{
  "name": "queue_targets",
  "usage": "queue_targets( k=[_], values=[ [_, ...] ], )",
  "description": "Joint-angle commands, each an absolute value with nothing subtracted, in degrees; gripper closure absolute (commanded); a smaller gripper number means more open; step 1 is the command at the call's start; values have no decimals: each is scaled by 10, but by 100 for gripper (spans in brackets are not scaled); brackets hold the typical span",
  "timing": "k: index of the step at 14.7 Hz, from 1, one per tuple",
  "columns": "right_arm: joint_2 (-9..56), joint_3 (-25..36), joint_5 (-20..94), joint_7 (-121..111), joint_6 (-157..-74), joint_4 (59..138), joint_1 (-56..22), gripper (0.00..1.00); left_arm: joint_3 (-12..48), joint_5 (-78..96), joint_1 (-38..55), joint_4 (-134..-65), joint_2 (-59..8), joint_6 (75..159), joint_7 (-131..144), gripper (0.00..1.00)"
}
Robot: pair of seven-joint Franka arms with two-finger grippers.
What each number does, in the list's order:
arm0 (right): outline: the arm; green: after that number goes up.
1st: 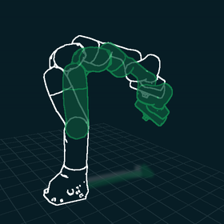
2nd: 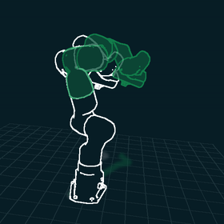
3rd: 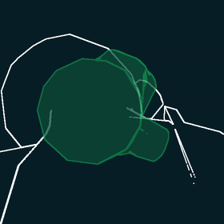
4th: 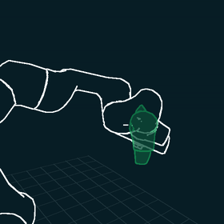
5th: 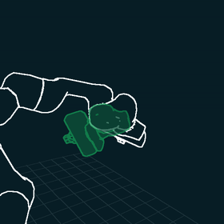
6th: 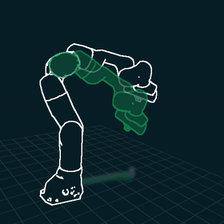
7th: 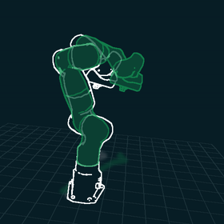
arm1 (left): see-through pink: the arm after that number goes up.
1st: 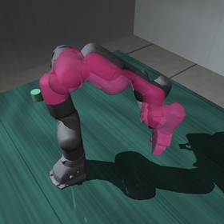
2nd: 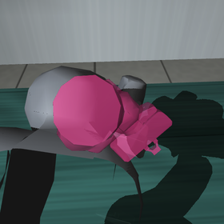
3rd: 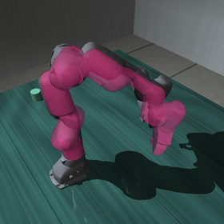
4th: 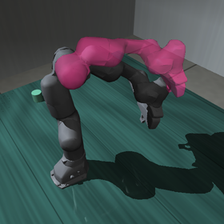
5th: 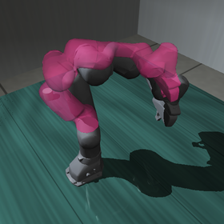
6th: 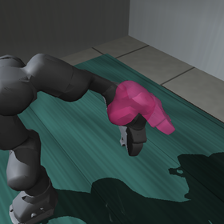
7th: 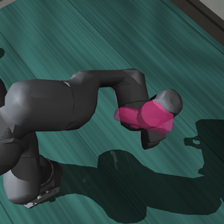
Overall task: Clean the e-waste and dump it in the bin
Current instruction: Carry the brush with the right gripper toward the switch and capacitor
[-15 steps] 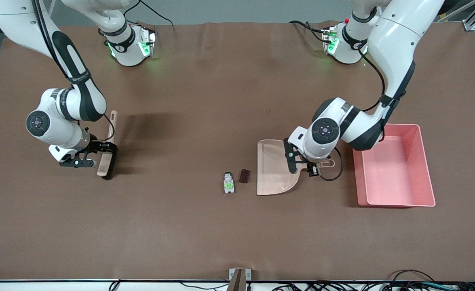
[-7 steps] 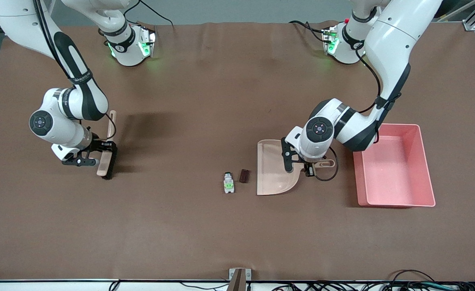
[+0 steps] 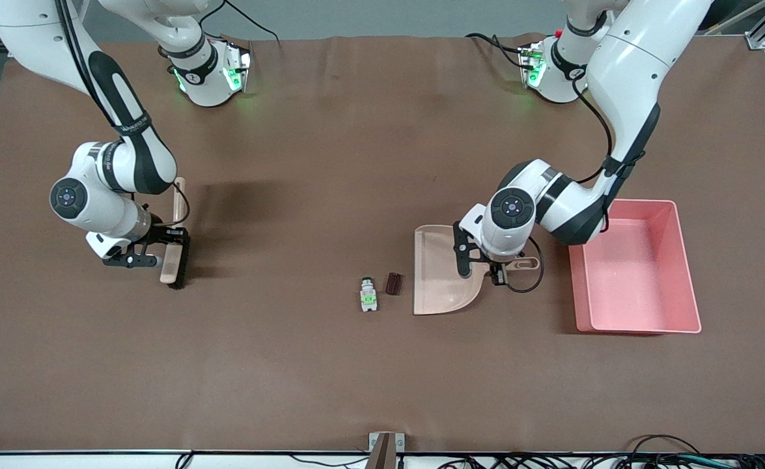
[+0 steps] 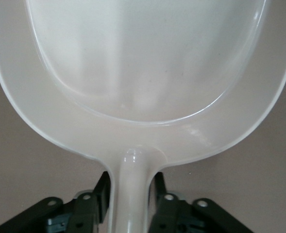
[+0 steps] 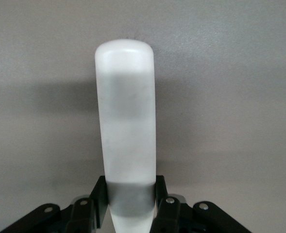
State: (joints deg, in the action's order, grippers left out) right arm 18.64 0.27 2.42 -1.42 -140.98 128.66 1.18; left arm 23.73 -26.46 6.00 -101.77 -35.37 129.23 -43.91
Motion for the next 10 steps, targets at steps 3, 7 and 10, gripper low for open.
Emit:
queue_targets(
  k=[3,7,10],
  values=[
    [178,1,36,8,-1383,1269,-4,77,240,-277,68,-1015,-357,1300,-446,69],
    [177,1,36,75,-1312,1219,-53,84,240,-277,69,-1015,-357,1299,-446,76],
    [177,2,36,100,-1310,1209,-83,89,240,-277,69,-1015,-357,1296,-448,83]
  ],
)
